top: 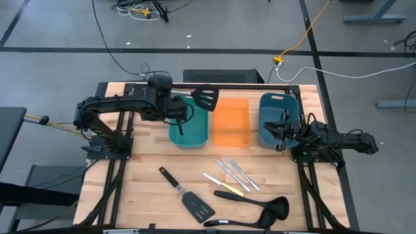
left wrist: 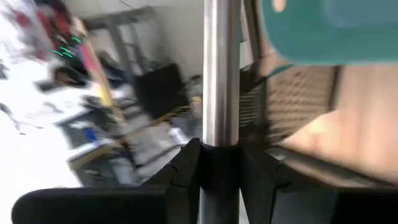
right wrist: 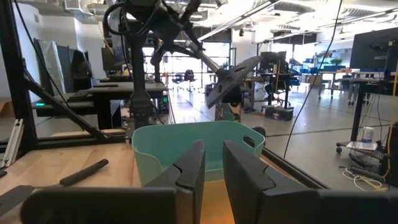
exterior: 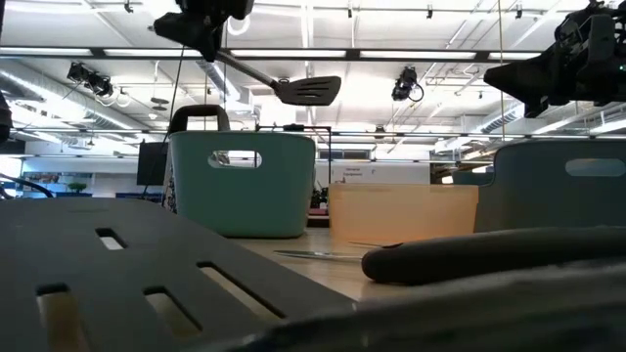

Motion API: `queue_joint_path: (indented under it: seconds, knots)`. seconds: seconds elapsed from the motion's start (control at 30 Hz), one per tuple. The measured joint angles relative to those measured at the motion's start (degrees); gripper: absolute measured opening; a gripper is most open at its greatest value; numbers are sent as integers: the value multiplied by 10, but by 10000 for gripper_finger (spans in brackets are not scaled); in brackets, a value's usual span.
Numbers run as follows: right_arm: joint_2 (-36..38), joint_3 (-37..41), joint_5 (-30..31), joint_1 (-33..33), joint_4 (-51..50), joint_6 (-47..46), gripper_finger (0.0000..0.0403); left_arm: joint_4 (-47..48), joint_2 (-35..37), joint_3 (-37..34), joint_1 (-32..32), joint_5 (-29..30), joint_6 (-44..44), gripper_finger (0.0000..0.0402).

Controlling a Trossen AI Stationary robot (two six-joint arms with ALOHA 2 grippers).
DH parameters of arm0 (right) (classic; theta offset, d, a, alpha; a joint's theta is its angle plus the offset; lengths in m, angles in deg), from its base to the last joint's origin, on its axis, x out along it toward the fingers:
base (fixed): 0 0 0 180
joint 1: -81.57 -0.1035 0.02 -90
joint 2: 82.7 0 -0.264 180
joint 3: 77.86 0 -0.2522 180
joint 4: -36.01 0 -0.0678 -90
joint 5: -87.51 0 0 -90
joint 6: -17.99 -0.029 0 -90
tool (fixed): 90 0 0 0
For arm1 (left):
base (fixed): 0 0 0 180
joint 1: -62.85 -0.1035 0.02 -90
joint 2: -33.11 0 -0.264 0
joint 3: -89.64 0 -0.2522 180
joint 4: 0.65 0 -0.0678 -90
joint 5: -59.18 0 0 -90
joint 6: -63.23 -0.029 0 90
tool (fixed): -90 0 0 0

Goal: Pick & Place Kitchen Items
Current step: Put the top black spatula into the green bin

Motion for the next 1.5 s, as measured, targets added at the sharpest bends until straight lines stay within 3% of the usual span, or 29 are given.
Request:
queue_joint_path:
  seconds: [0.13, 0.3, 0.4, 0.7, 0.87, 1.0, 1.17, 1.5]
  knots:
    - [0, 0, 0, 0, 0, 0, 68, 0, 0, 0, 12, 55, -96, 85]
    - [0, 0, 0, 0, 0, 0, 68, 0, 0, 0, 9, 71, -158, 85]
    - [0, 0, 0, 0, 0, 0, 68, 0, 0, -3, -2, 31, -164, 85]
    - [0, 0, 0, 0, 0, -1, 68, 0, 0, -144, -5, 14, -147, 85]
    - [0, 0, 0, 0, 1, -1, 68, -8, 0, -178, -15, 13, -111, 85]
    - [0, 0, 0, 0, 1, -2, 68, -16, 0, -179, -15, -38, -109, 85]
    - [0, 0, 0, 0, 1, -2, 68, -80, 0, -179, -13, -79, -163, 85]
    - [0, 0, 0, 0, 2, -6, 68, -97, -4, -179, -16, -182, -253, 85]
